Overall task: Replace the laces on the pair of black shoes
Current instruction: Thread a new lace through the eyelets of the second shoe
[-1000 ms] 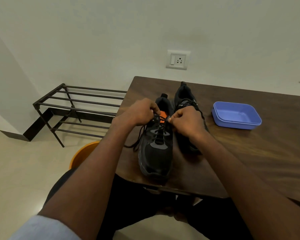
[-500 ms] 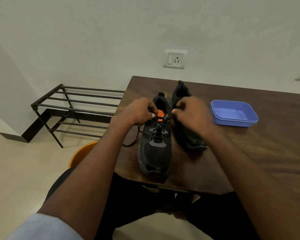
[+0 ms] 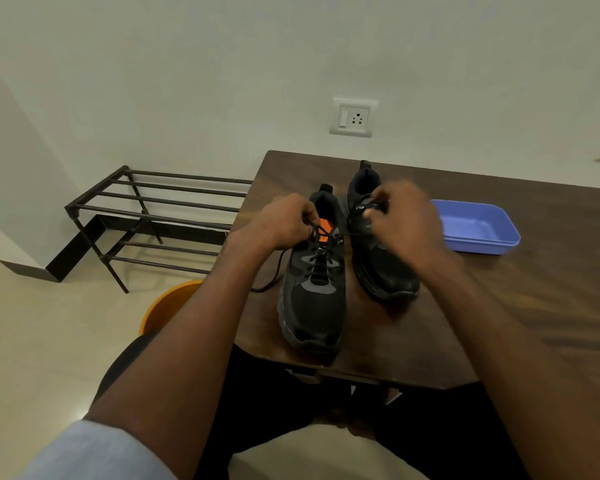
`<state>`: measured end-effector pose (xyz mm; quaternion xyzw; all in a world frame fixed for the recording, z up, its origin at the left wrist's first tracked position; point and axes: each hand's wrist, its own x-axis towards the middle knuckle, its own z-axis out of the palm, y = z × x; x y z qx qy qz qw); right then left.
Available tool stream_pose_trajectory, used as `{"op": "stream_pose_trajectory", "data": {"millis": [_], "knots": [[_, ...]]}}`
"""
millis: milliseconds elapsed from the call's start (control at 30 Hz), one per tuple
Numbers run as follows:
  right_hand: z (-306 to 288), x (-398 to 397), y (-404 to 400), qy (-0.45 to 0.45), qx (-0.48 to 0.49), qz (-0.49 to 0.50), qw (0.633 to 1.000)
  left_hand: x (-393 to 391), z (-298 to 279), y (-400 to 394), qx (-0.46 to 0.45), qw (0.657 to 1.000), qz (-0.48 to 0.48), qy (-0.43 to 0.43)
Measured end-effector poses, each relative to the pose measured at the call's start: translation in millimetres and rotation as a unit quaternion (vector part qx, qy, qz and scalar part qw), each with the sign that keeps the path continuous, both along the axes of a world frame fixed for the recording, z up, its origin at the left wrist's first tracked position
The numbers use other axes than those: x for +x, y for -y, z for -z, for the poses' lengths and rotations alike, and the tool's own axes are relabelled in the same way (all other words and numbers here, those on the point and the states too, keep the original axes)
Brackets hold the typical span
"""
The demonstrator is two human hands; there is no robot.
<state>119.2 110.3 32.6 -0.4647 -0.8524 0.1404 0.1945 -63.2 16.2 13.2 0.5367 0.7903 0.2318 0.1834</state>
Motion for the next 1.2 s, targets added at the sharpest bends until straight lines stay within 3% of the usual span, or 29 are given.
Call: {"op": "stream_pose_trajectory", "data": {"millis": [100,267,333,500,633,767,1000,1200], "knots": [[12,-17,17,0.061,-0.090,-0.076,0.991,3,0,1,-0.001,1.000,-0.003,-0.014],[7,-9,7,0.025,-0.008,0.059,0.998,3,-1,3,0.006,1.000,-0.008,-0.001],[4,-3,1,0.065,0.000,0.074,0.995,4,-1,1,0.006,1.000,-0.014,-0.004],[10,-12,10,0.056,-0.074,-0.058,0.994,8,-1,1,-0.007,0.999,-0.047,0.007],[13,-20,15,0.051,-0.067,-0.085,0.993,13,-2,6,-0.020,0.997,-0.067,-0.026],[15,-20,16,0.079,-0.035,-0.132,0.987,12,-3,7,-0.003,0.999,-0.053,-0.006],[14,-22,14,0.089,-0.069,-0.127,0.985,13,-8,13,-0.021,0.999,0.028,-0.010],[14,-20,14,0.085,-0.067,-0.091,0.990,14,-6,12,-0.004,1.000,0.016,0.016]]}}
